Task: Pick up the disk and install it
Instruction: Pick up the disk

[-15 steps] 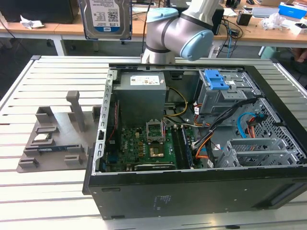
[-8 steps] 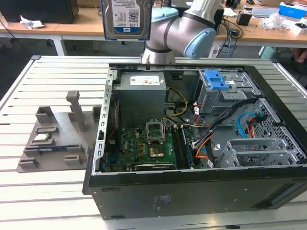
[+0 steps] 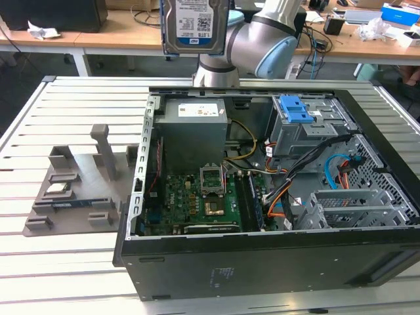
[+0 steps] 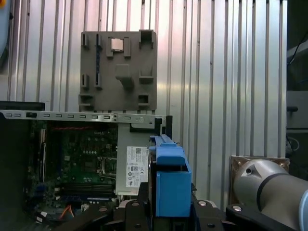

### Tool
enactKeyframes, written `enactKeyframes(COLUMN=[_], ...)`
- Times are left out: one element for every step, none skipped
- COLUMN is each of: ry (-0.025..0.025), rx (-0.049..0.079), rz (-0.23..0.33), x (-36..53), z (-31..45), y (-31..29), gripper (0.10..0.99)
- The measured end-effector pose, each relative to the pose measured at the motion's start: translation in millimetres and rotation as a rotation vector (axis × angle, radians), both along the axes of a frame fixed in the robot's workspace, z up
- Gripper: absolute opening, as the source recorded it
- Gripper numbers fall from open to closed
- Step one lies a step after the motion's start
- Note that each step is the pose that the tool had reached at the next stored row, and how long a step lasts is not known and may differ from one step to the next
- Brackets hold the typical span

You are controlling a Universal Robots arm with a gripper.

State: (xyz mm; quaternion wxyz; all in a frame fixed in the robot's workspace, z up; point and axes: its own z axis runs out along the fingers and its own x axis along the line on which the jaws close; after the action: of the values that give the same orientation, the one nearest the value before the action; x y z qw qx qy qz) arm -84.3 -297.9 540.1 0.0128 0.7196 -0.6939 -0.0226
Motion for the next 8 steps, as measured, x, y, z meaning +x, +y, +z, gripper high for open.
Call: enactKeyframes(ry=[0.0001,0.0002,0.0002,0.0004,0.0005,0.0006,0.0008,0.001], rx=[0.0,0.0,0.0,0.0,0.0,0.0,0.0,0.0], rz=[0.0,0.0,0.0,0.0,0.0,0.0,0.0,0.0], x=[4.3,8.1,12.7,17.1,20.8,25.2,31.2,35.6], z=[0.0,0.0,0.0,0.0,0.0,0.0,0.0,0.0], y=[0.0,0.0,0.0,0.0,0.0,0.0,0.0,0.0], gripper=[0.365,0.365,0.365,0.365,0.365,0.365,0.365,0.365])
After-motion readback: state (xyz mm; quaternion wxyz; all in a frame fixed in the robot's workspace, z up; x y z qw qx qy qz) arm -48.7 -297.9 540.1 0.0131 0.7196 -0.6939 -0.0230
